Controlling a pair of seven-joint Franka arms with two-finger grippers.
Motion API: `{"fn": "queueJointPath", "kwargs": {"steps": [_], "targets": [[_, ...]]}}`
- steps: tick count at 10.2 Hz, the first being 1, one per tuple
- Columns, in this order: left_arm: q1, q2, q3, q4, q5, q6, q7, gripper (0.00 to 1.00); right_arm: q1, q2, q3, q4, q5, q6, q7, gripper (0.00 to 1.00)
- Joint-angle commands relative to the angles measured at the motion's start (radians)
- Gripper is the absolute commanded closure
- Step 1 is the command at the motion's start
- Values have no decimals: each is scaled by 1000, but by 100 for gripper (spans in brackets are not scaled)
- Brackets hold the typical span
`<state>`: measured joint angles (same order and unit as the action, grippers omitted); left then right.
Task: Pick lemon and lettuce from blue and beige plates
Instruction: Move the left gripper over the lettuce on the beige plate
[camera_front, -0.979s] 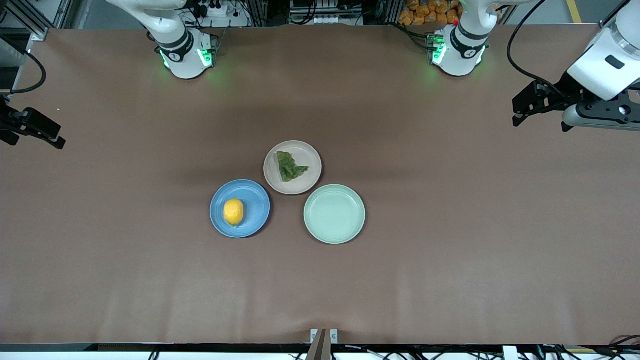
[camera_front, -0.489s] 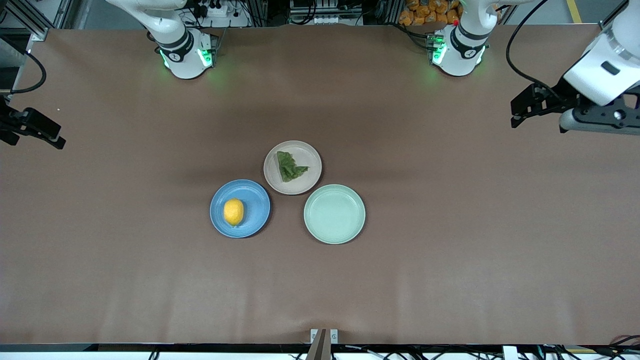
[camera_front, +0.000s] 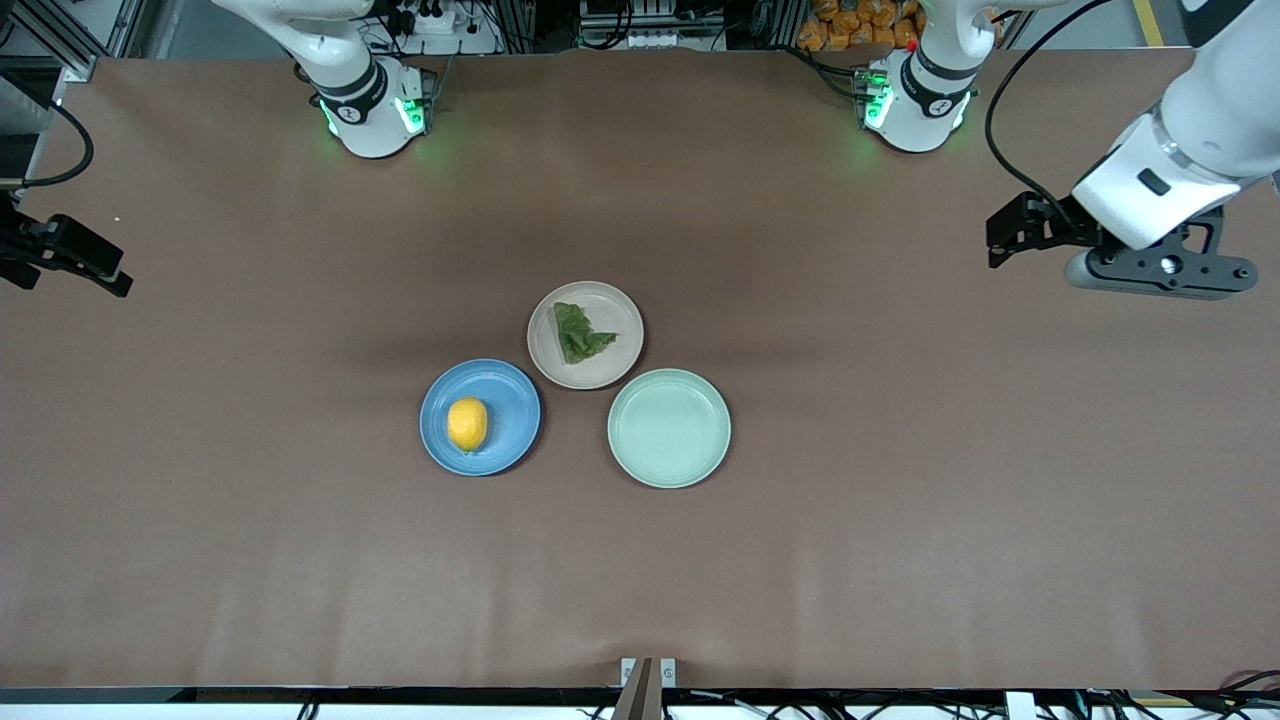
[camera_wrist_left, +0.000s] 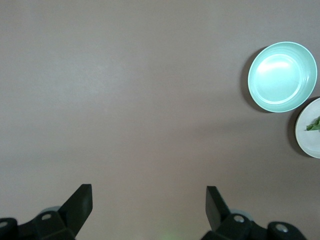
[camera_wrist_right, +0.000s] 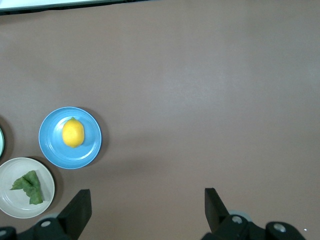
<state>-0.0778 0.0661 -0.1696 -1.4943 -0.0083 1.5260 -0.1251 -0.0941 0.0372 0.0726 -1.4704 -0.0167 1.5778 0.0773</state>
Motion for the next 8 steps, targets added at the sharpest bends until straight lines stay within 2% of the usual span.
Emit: {"fn": "queueJointPath", "kwargs": {"steps": [1, 5, 8], "targets": [[1, 21, -31, -1, -12, -1, -62, 0, 0, -7, 3, 4, -9, -16, 4, 0], [-14, 84, -42, 8, -53, 23, -125, 0, -7, -2, -1, -1, -11, -15, -7, 0], [-69, 147, -44, 8, -52, 74, -209, 0, -6, 12, -1, -2, -11, -16, -7, 0]]}}
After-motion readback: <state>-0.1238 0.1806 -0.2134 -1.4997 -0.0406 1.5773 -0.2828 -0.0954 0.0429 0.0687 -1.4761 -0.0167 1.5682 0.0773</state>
